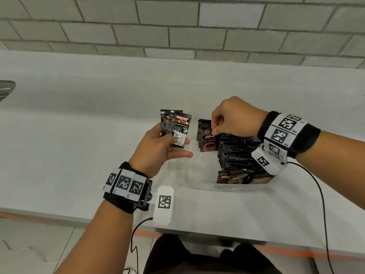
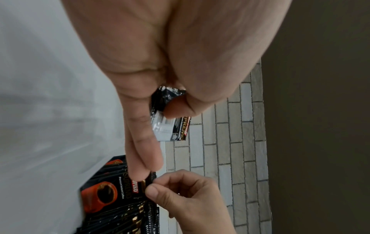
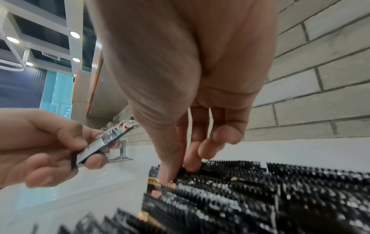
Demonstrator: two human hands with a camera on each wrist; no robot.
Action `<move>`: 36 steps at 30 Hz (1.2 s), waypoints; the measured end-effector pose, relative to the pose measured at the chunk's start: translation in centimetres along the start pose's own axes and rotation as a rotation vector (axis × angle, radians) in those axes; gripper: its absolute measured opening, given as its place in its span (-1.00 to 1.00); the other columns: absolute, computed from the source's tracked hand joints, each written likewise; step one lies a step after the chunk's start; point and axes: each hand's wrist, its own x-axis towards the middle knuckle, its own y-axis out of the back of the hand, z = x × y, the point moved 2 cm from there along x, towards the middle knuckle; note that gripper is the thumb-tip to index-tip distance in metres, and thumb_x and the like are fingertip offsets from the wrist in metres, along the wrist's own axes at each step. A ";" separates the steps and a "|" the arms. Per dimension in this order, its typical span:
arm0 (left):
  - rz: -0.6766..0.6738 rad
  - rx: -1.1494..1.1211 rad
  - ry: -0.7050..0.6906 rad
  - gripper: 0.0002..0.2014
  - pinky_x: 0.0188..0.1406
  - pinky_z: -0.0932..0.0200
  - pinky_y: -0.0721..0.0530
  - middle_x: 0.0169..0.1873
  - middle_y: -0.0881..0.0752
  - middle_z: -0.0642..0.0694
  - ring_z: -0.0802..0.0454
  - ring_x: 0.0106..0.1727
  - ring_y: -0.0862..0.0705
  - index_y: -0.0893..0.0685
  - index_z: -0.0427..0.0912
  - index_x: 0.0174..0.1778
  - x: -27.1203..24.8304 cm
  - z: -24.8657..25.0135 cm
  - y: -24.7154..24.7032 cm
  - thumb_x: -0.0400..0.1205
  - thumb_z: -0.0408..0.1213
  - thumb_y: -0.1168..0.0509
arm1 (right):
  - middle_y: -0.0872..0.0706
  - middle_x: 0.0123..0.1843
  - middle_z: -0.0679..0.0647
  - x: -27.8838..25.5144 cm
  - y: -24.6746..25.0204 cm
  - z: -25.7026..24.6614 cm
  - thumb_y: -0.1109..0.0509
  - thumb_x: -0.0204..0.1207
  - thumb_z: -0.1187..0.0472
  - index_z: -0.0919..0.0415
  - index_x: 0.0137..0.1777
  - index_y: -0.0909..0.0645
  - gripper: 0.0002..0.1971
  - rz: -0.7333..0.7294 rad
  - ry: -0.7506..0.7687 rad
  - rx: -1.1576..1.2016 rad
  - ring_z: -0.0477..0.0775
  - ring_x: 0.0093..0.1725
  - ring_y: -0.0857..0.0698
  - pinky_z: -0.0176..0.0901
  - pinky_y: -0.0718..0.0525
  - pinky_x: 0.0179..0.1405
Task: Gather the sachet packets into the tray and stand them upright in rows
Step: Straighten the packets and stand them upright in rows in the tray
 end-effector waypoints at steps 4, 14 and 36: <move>-0.028 0.018 0.007 -0.68 -0.05 -0.11 -0.87 0.02 -0.79 -0.44 -0.56 -0.03 -0.81 -0.64 -0.31 0.29 -0.1 0.0 -0.5 0.72 -0.65 -0.12 | -0.81 -0.18 -0.08 -0.6 1.2 -0.1 -0.52 0.56 0.00 0.07 -0.07 -0.83 -0.84 0.046 -0.004 0.015 -0.07 -0.13 -0.73 -0.20 -0.65 -0.11; -0.092 -0.095 -0.031 -0.69 -0.10 -0.02 -0.85 0.10 -0.81 -0.37 -0.46 -0.02 -0.83 -0.55 -0.38 0.40 -0.6 0.5 -2.2 0.75 -0.61 -0.17 | -0.85 -0.32 0.00 -2.2 2.5 -2.9 -0.65 0.45 0.16 0.07 0.10 -0.76 -0.75 0.060 -0.006 0.397 -0.09 -0.48 -0.76 -0.11 -0.77 -0.38; -0.022 -0.167 -0.051 -0.67 -0.21 -0.03 -0.84 -0.32 -0.75 -0.16 -0.11 -0.33 -0.80 -0.57 -0.30 0.18 -0.7 1.1 -1.8 0.57 -0.67 -0.38 | -0.82 -0.38 0.14 -3.2 3.7 -2.9 -0.32 0.50 0.53 0.27 -0.20 -0.73 -0.78 0.219 0.132 0.525 0.08 -0.44 -0.80 -0.19 -0.76 -0.26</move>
